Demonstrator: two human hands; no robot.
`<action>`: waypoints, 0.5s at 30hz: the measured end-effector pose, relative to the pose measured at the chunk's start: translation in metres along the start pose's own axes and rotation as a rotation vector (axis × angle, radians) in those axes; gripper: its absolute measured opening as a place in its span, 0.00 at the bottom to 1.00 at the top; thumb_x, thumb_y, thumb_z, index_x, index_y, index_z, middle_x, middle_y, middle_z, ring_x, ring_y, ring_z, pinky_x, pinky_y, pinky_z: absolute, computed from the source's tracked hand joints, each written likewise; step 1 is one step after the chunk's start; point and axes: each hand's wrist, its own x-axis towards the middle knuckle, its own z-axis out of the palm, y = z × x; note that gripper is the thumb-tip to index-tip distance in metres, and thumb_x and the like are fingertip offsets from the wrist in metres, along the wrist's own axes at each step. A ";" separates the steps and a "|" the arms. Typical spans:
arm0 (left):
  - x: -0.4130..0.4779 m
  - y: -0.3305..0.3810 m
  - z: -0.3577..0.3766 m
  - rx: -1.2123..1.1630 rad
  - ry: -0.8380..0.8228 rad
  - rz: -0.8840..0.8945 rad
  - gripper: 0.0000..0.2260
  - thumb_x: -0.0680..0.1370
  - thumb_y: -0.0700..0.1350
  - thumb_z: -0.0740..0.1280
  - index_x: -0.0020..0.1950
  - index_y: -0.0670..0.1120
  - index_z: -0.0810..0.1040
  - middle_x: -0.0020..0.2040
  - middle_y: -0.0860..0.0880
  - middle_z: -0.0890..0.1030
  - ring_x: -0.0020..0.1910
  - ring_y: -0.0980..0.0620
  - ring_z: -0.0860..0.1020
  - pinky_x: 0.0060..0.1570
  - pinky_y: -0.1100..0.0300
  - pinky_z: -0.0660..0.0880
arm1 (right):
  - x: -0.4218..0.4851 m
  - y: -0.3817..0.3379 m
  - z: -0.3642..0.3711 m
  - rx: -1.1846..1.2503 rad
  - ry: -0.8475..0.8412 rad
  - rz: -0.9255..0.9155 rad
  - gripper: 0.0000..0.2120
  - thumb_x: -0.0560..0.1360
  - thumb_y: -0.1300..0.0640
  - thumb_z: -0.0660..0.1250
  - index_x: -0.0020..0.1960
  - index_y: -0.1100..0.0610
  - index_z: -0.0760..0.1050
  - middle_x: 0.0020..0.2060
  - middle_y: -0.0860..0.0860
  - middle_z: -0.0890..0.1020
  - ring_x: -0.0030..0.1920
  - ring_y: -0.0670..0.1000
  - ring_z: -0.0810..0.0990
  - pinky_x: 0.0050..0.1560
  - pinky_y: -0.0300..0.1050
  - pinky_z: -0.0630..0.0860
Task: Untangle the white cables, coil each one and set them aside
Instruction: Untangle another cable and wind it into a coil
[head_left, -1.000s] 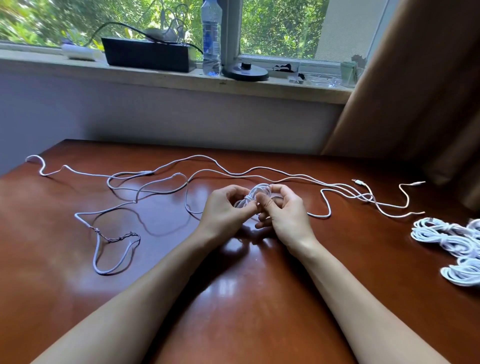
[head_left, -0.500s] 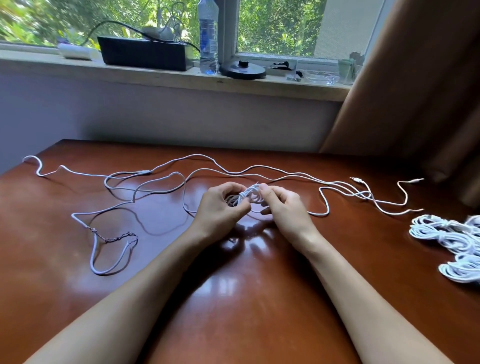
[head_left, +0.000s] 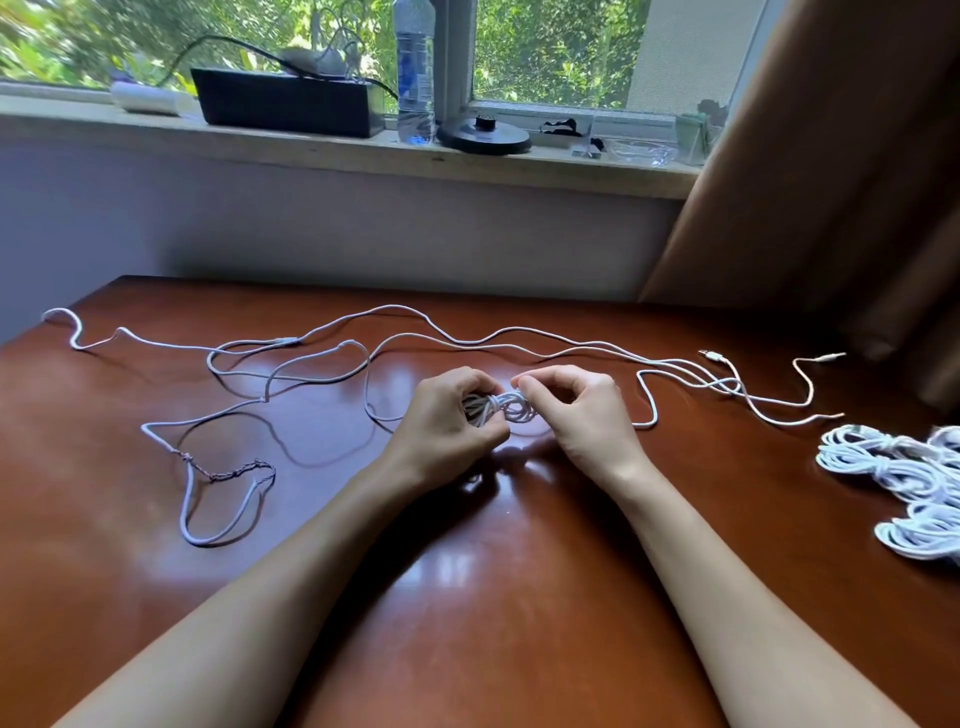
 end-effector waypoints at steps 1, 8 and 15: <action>0.000 0.000 0.000 0.005 0.002 -0.005 0.10 0.68 0.45 0.69 0.48 0.45 0.82 0.40 0.50 0.83 0.39 0.52 0.81 0.43 0.56 0.78 | 0.000 0.000 0.000 -0.047 0.009 -0.034 0.04 0.76 0.57 0.74 0.48 0.56 0.86 0.43 0.46 0.87 0.44 0.40 0.83 0.49 0.32 0.76; 0.002 -0.001 0.000 -0.023 0.027 -0.031 0.09 0.68 0.44 0.70 0.46 0.44 0.82 0.39 0.48 0.84 0.39 0.49 0.82 0.43 0.53 0.78 | 0.000 -0.001 -0.002 -0.001 -0.026 -0.023 0.07 0.78 0.53 0.71 0.48 0.54 0.87 0.40 0.46 0.87 0.43 0.42 0.84 0.48 0.35 0.76; 0.002 0.000 -0.002 -0.044 0.015 -0.050 0.09 0.67 0.45 0.70 0.46 0.45 0.83 0.39 0.49 0.84 0.39 0.51 0.82 0.42 0.56 0.79 | 0.002 0.001 -0.008 0.164 -0.130 0.050 0.05 0.76 0.60 0.73 0.51 0.59 0.85 0.44 0.52 0.88 0.44 0.44 0.83 0.52 0.40 0.79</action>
